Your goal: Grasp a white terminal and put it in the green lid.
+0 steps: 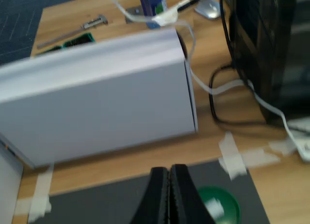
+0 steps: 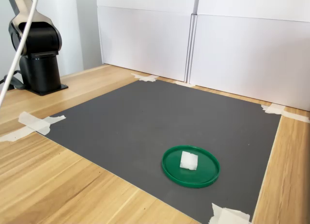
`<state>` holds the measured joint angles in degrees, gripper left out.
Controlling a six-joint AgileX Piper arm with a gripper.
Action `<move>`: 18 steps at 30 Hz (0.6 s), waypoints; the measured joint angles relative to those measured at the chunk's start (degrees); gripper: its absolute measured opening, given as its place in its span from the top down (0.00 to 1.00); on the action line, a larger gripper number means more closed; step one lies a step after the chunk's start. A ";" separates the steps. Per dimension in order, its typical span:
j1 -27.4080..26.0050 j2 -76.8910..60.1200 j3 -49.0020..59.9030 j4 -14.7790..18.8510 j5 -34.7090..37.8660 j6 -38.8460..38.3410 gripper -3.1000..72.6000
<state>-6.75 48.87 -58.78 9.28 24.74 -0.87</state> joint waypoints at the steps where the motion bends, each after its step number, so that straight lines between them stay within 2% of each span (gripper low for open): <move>1: 0.00 -2.40 2.56 -0.16 -0.04 0.22 0.99; 6: 0.00 -19.73 21.60 -0.69 -2.18 0.38 0.99; 9: 0.00 -25.35 30.31 -1.61 -4.27 0.33 0.99; 15: 0.00 -31.17 41.47 -1.80 -5.41 0.33 0.99; 18: 0.00 -34.88 44.96 -1.88 -3.51 0.33 0.99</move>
<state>-6.75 13.99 -13.83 7.40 21.23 -0.55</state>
